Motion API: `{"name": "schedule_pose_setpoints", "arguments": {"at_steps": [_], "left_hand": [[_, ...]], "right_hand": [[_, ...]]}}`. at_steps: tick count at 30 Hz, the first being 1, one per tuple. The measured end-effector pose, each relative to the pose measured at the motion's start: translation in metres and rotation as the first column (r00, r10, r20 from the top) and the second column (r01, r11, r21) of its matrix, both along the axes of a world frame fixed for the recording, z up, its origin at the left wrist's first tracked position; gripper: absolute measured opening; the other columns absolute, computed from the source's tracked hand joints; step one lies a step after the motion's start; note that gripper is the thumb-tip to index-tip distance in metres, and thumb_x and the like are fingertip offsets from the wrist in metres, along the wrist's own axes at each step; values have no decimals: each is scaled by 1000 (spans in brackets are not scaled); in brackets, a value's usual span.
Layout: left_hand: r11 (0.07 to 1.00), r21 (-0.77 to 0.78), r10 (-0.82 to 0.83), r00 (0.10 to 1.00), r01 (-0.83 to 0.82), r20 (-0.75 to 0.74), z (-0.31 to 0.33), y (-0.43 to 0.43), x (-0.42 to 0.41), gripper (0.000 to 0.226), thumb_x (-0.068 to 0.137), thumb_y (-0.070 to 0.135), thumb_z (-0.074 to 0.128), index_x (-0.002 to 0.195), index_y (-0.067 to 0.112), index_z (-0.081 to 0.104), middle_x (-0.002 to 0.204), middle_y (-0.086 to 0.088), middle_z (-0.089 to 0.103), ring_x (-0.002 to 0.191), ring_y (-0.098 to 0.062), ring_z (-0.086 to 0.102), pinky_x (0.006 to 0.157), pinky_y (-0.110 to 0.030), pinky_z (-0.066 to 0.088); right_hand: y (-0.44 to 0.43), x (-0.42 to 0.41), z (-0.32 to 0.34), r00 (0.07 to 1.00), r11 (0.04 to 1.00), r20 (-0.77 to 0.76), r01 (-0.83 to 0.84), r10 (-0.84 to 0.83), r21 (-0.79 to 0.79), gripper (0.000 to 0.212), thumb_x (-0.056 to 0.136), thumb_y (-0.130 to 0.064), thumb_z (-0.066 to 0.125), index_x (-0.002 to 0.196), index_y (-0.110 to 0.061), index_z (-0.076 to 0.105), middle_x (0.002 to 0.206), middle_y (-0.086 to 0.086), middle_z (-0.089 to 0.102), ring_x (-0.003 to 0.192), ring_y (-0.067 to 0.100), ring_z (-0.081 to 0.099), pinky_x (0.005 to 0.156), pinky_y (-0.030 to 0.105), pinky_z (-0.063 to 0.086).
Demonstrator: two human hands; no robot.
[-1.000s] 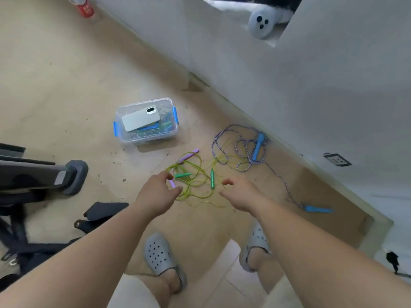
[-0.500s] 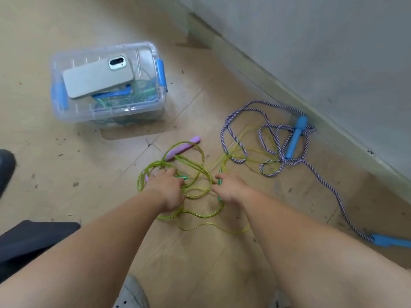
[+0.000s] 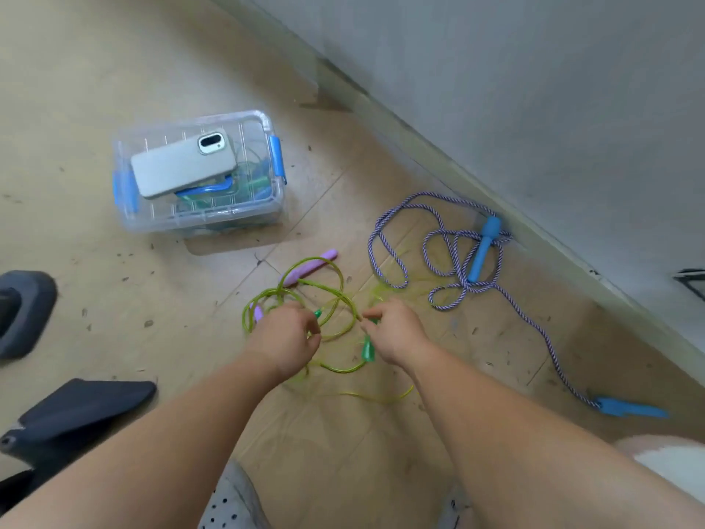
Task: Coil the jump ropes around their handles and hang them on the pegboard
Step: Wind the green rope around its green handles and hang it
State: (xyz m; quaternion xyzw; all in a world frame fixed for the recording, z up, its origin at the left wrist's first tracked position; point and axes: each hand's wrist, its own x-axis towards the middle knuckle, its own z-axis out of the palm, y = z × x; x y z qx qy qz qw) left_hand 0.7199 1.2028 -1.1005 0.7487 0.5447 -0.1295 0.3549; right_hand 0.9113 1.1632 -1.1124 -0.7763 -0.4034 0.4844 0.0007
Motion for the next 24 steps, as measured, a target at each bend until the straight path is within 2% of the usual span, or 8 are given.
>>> {"name": "schedule_pose_setpoints", "arguments": {"at_steps": [3, 5, 8, 10, 12, 17, 21, 24], "left_hand": [[981, 52, 172, 967, -185, 186, 94, -9, 2, 8, 81, 7, 74, 83, 16, 76, 90, -1, 71, 91, -23, 65, 77, -27, 41], [961, 18, 261, 930, -275, 259, 167, -16, 5, 27, 77, -3, 71, 73, 23, 69, 83, 4, 70, 82, -22, 68, 75, -30, 48], [921, -21, 371, 863, -388, 344, 284, -28, 10, 39, 74, -8, 67, 64, 28, 56, 70, 8, 62, 67, -6, 61, 70, -24, 51], [899, -33, 412, 817, -437, 402, 364, -37, 14, 33, 75, -5, 73, 66, 21, 53, 64, 5, 57, 61, -6, 52, 60, -15, 41], [883, -58, 434, 765, -465, 477, 442, -44, 17, 33, 77, -2, 77, 71, 20, 53, 66, 3, 58, 63, -8, 53, 61, -14, 42], [819, -292, 546, 516, -493, 661, 615, -66, 20, 36, 80, -9, 76, 89, 20, 56, 94, -17, 70, 91, -35, 69, 85, -45, 57], [857, -380, 514, 504, -350, 695, 708, -86, 21, 47, 82, -16, 69, 107, 22, 58, 97, -22, 69, 93, -36, 70, 81, -41, 57], [891, -359, 454, 503, -279, 736, 761, -109, 35, 50, 87, -20, 56, 118, 18, 63, 94, -23, 66, 80, -33, 71, 79, -42, 55]], "right_hand": [[-9, 4, 99, 951, 958, -141, 284, -275, 47, 11, 79, -18, 82, 88, -22, 78, 93, -2, 74, 92, 19, 68, 92, 36, 55], [-18, 8, 174, 877, 909, -272, 416, -395, 22, 21, 76, -4, 78, 74, -23, 70, 79, 0, 67, 84, 27, 72, 86, 45, 59], [-33, 14, 296, 732, 822, -456, 570, -506, 3, 29, 78, 12, 64, 86, -14, 57, 88, 8, 56, 77, 35, 72, 81, 49, 60], [-46, 15, 381, 645, 772, -538, 635, -542, -16, 34, 79, 16, 61, 98, -11, 53, 97, 11, 51, 75, 33, 69, 79, 49, 60], [-65, 16, 464, 577, 732, -600, 681, -554, -20, 39, 81, 17, 61, 108, -10, 51, 101, 14, 51, 77, 33, 67, 80, 49, 61], [-133, 16, 638, 426, 574, -703, 818, -570, 31, 47, 83, 19, 58, 121, -11, 58, 107, 16, 51, 75, 29, 65, 82, 45, 60], [-187, 25, 733, 374, 439, -763, 888, -527, 132, 45, 88, 20, 54, 120, -9, 66, 93, 7, 59, 71, 24, 64, 77, 33, 59], [-232, 41, 786, 333, 328, -823, 925, -460, 191, 42, 90, 20, 50, 115, -9, 68, 82, -1, 68, 69, 23, 65, 79, 33, 59]]}}
